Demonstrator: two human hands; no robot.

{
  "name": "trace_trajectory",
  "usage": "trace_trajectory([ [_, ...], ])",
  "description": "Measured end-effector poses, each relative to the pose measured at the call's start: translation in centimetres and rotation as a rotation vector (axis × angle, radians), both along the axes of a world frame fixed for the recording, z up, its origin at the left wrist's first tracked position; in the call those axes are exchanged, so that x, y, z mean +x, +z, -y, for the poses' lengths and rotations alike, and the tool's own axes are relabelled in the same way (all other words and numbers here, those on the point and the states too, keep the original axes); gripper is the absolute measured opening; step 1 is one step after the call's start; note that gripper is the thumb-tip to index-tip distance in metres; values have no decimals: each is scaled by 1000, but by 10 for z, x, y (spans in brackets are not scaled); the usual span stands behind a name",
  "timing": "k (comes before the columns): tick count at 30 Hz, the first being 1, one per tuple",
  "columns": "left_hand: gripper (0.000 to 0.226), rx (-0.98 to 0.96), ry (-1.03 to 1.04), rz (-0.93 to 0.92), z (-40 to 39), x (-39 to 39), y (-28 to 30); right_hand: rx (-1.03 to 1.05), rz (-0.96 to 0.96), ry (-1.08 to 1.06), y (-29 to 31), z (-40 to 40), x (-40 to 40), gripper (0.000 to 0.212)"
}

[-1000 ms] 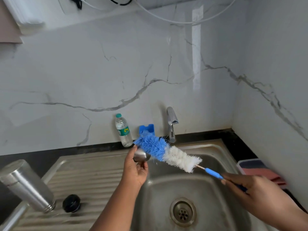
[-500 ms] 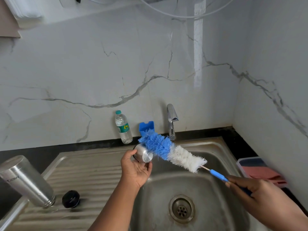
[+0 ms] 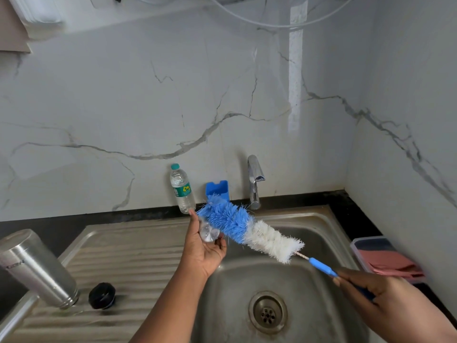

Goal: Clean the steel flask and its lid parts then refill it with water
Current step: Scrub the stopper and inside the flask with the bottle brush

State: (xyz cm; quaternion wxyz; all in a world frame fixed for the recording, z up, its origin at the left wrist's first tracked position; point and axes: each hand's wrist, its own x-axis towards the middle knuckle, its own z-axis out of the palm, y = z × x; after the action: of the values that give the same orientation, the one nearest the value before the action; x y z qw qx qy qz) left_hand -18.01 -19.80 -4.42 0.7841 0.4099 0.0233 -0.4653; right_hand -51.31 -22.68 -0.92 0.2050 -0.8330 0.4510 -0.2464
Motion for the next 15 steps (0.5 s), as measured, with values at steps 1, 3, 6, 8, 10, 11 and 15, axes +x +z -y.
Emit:
trace_trajectory([
  [1,68,-7,11,-10,1,-1,1,29,23,4,-1,1,0,19],
  [3,68,-11,22,-25,2,-1,2,41,75,-7,-10,5,2,19],
  [6,58,-46,24,-7,2,0,-3,56,88,-23,-17,2,6,19],
  [8,53,-80,36,-34,1,0,-5,45,144,-68,-19,-1,7,37],
  [10,51,-65,41,-115,1,1,-6,40,177,-78,-27,2,1,37],
  [11,51,-47,34,-155,2,1,-6,49,180,-90,-27,2,1,36],
  [15,44,-51,-1,-200,3,-2,-6,57,70,-108,-24,-2,0,22],
])
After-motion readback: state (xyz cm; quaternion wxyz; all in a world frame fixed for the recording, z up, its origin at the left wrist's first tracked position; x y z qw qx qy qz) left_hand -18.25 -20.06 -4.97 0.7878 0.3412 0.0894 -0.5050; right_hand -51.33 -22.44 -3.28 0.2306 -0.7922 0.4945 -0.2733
